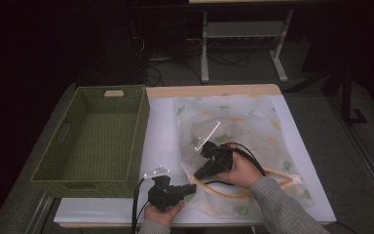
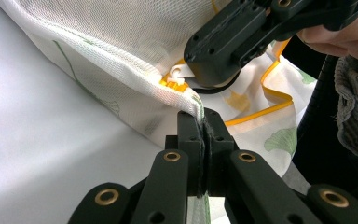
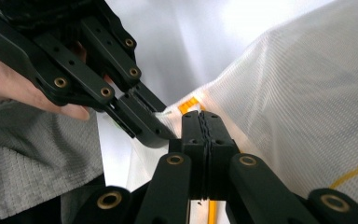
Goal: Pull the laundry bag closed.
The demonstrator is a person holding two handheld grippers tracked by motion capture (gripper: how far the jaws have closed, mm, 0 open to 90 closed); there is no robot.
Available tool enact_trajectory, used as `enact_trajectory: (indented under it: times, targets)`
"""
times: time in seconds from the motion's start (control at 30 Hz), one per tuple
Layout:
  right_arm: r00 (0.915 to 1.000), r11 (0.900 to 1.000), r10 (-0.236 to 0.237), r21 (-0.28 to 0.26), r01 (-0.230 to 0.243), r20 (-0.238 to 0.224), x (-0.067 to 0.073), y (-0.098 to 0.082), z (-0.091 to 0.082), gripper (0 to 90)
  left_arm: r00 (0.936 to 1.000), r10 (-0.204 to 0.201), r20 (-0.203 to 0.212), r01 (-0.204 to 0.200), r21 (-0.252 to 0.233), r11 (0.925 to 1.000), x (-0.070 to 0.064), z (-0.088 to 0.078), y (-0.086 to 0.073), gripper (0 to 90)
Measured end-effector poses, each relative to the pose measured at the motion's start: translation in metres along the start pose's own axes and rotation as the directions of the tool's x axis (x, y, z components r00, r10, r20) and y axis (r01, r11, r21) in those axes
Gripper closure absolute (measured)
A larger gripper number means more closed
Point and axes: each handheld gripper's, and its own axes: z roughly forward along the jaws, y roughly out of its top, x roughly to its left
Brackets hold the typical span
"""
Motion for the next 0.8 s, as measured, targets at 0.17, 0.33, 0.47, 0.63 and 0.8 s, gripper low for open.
enact_trajectory:
  times: [0.17, 0.33, 0.47, 0.63, 0.8]
  targets:
    - [0.9999, 1.0, 0.009, -0.009, -0.009, -0.004, 0.0, 0.001, -0.001, 88.4, 1.0, -0.005, 0.003, 0.005, 0.007, 1.0, 0.0, 0.002, -0.001, 87.6]
    - [0.9999, 1.0, 0.014, -0.012, -0.014, 0.001, 0.0, 0.002, 0.001, 88.4, 1.0, -0.002, 0.002, 0.001, 0.016, 0.9999, -0.001, 0.004, -0.001, 87.6]
    - [0.9998, 1.0, 0.02, -0.007, -0.02, 0.0, 0.0, 0.004, 0.004, 88.0, 1.0, 0.0, 0.0, 0.0, 0.015, 0.9999, -0.001, 0.003, -0.001, 87.7]
    - [0.9996, 0.999, 0.029, 0.013, -0.029, 0.0, 0.0, 0.006, 0.009, 87.8, 1.0, 0.0, -0.004, 0.0, 0.015, 0.9999, -0.001, 0.003, -0.003, 87.7]
    - [0.9992, 0.999, 0.04, 0.018, -0.04, -0.003, 0.001, 0.007, 0.01, 89.5, 0.9995, -0.031, 0.005, 0.03, 0.023, 0.9993, 0.004, 0.0, -0.002, 78.7]
